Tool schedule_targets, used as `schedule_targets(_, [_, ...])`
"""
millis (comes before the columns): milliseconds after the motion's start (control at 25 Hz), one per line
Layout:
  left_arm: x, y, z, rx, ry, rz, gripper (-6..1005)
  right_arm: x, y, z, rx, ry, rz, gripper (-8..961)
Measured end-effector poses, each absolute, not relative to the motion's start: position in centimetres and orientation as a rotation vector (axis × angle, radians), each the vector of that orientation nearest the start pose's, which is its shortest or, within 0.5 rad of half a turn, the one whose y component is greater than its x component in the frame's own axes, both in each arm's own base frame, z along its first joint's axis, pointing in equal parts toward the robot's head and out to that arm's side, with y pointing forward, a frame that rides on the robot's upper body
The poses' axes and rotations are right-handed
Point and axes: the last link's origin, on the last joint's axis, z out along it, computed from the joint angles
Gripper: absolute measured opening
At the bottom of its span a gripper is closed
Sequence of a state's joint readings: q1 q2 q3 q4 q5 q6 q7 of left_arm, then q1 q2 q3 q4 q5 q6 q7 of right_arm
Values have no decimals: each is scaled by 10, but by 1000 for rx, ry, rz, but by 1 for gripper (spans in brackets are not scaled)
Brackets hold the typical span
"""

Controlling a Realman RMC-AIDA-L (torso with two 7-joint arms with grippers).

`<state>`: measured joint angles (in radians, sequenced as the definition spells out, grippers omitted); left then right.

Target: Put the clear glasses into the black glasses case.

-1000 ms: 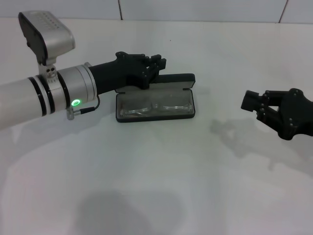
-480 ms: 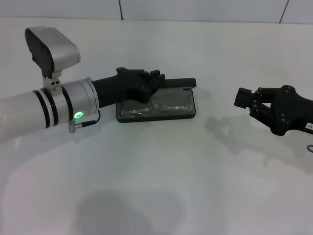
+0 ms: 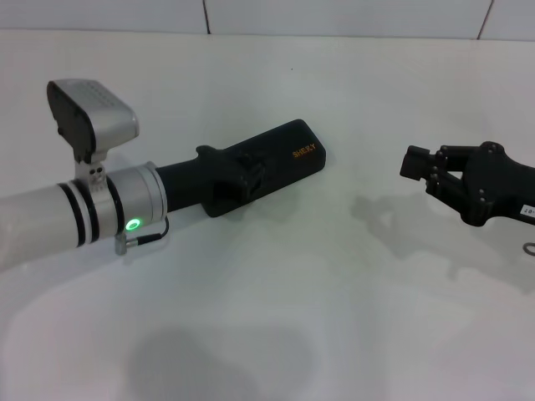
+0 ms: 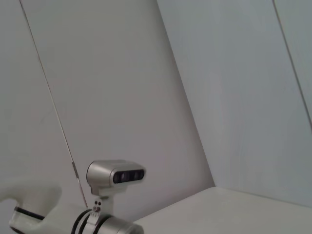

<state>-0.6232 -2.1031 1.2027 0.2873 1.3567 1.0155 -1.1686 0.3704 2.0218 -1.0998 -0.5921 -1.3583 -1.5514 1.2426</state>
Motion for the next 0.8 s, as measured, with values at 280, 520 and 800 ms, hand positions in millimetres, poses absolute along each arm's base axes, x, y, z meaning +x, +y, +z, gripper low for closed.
schedule_targets(280, [-231, 339, -58, -2543, -545, -946, 270, 255, 305, 5, -2566, 542, 1101, 104])
schedule_targets(520, [-212, 300, 2, -2396, -136, -1306, 272, 254, 306, 7, -2564, 531, 1104, 105])
schedule_targets(800, [-243, 283, -8, -2488, -270, -1206, 274, 246, 308, 9, -2653, 424, 1036, 108])
